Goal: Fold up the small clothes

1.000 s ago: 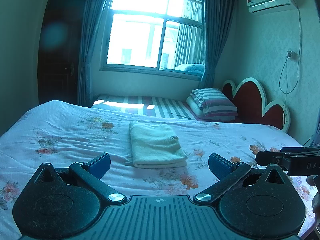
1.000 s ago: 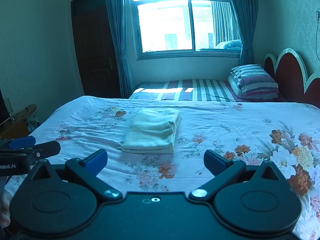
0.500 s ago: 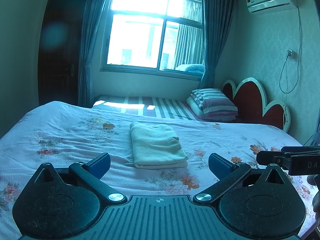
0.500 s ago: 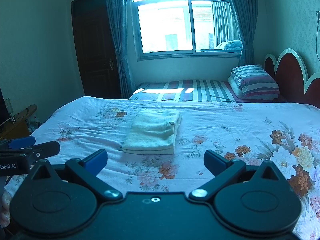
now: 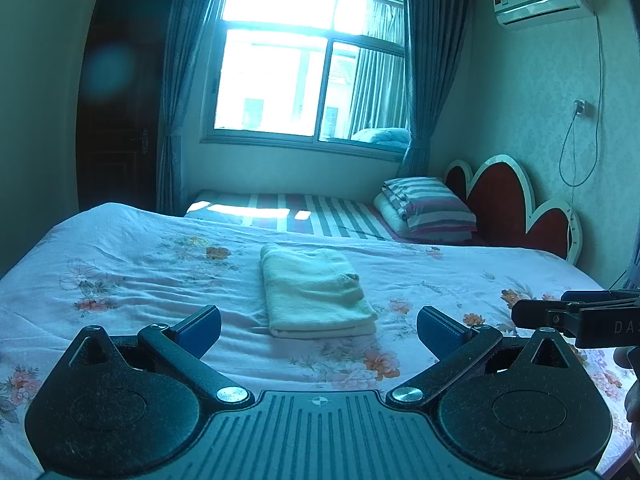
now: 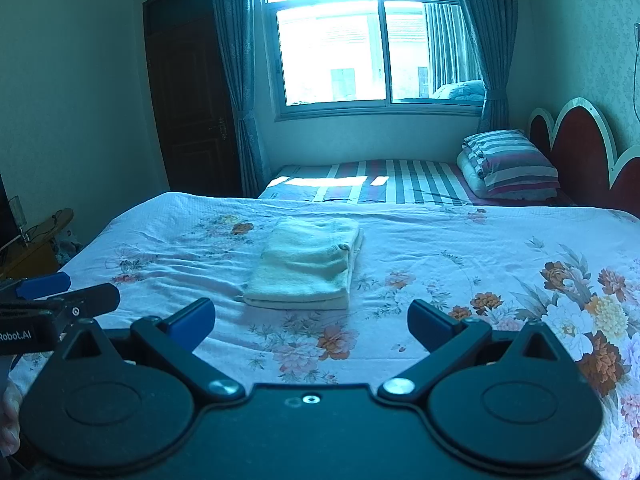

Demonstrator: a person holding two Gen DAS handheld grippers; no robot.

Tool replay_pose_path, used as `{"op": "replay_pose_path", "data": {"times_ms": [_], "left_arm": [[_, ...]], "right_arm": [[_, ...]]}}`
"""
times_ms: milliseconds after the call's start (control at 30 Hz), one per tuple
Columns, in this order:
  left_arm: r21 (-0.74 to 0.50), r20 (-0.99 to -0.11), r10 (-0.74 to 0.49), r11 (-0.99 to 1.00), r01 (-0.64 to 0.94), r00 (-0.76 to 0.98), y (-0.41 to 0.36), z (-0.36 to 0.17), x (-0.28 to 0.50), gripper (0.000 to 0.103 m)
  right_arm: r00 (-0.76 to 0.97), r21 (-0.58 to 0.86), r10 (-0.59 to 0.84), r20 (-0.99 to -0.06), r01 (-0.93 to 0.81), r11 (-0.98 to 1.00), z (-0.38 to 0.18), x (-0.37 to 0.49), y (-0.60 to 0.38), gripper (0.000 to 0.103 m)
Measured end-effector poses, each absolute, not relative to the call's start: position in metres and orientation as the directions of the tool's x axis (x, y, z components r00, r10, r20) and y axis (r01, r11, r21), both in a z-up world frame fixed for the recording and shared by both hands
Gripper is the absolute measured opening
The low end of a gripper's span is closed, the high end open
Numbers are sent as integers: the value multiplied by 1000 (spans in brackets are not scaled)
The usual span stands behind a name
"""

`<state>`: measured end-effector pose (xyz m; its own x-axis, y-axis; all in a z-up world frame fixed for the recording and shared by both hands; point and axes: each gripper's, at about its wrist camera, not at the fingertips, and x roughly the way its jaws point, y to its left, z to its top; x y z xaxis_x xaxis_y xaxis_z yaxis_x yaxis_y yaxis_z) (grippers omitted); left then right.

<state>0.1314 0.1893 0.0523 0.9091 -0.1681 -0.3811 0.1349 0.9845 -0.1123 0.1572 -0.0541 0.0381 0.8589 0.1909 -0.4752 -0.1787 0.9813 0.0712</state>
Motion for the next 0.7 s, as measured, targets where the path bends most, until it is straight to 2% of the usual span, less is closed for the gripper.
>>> {"op": "replay_pose_path", "data": {"times_ms": [700], "left_arm": [[-92, -368, -202, 979, 180, 908, 181, 54, 131, 103]], "right_arm": [[858, 69, 191, -476, -180, 981, 37, 161, -54, 103]]}}
